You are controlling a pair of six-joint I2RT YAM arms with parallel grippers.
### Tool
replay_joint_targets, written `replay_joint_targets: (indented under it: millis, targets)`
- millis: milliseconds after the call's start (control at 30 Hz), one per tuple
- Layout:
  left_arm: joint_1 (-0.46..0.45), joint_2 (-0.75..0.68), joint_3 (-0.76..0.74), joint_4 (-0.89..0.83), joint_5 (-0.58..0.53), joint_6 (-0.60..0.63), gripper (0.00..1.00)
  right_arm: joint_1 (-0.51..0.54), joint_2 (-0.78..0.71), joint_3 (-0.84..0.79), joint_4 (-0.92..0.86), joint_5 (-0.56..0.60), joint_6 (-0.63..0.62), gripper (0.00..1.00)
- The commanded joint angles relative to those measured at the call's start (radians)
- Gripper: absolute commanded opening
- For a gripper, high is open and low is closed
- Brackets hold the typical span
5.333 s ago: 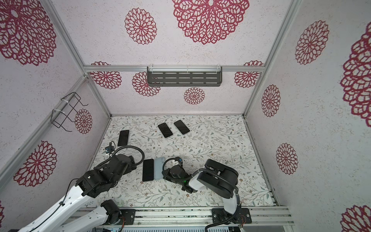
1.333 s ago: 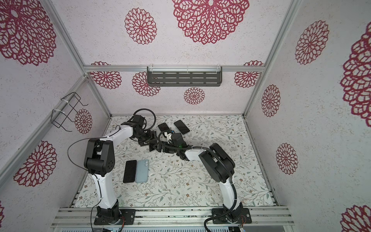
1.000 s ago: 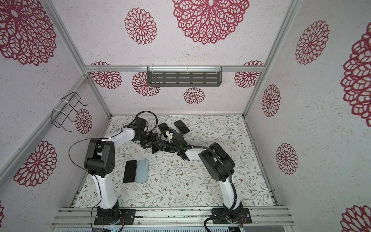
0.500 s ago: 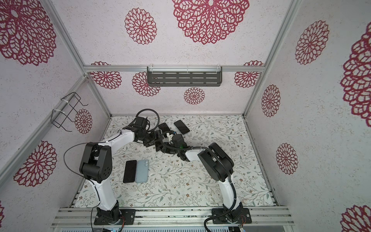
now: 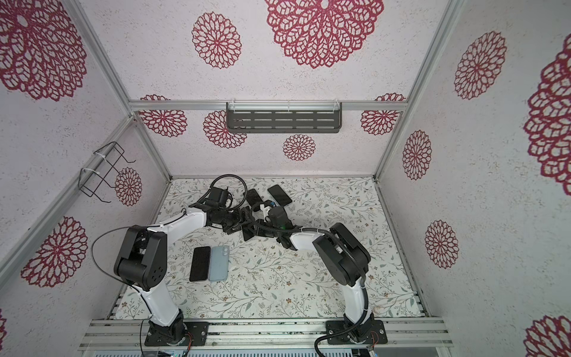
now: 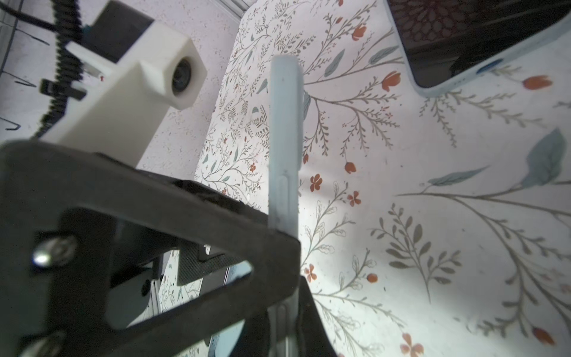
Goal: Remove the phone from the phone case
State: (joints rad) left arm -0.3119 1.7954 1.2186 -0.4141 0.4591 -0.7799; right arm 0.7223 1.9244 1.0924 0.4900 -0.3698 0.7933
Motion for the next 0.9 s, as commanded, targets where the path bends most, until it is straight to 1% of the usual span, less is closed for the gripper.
replay_joint_targets:
  millis: [0, 67, 133, 233, 300, 367, 433, 500, 567, 767, 867]
  targets:
    - [0.010, -0.125, -0.036, 0.162, 0.001, -0.010, 0.92, -0.020, -0.138, -0.024, -0.027, -0.107, -0.044, 0.00]
    - [0.010, -0.213, -0.101, 0.228, -0.002, 0.009, 0.99, -0.058, -0.210, -0.048, -0.066, -0.179, -0.077, 0.00]
    - [0.010, -0.316, -0.184, 0.314, 0.008, 0.044, 0.97, -0.116, -0.288, -0.038, -0.179, -0.263, -0.146, 0.00]
    - [0.007, -0.460, -0.331, 0.497, 0.070, 0.081, 0.97, -0.191, -0.375, 0.055, -0.475, -0.357, -0.339, 0.00]
    - [0.002, -0.522, -0.405, 0.616, 0.152, 0.100, 0.97, -0.218, -0.408, 0.139, -0.638, -0.452, -0.445, 0.00]
    - [0.004, -0.559, -0.442, 0.661, 0.212, 0.134, 0.97, -0.224, -0.434, 0.204, -0.784, -0.486, -0.541, 0.00]
    - [0.004, -0.584, -0.465, 0.692, 0.248, 0.165, 0.97, -0.225, -0.452, 0.254, -0.899, -0.495, -0.619, 0.00]
    - [0.004, -0.582, -0.456, 0.704, 0.323, 0.173, 0.97, -0.225, -0.465, 0.278, -0.954, -0.504, -0.656, 0.00]
    - [0.002, -0.565, -0.448, 0.722, 0.383, 0.164, 0.97, -0.225, -0.483, 0.282, -0.966, -0.526, -0.671, 0.00]
    - [0.002, -0.540, -0.490, 0.905, 0.432, 0.085, 0.97, -0.218, -0.528, 0.271, -0.967, -0.576, -0.686, 0.00]
    - [-0.011, -0.516, -0.487, 0.969, 0.465, 0.047, 0.98, -0.207, -0.533, 0.270, -0.988, -0.565, -0.702, 0.00]
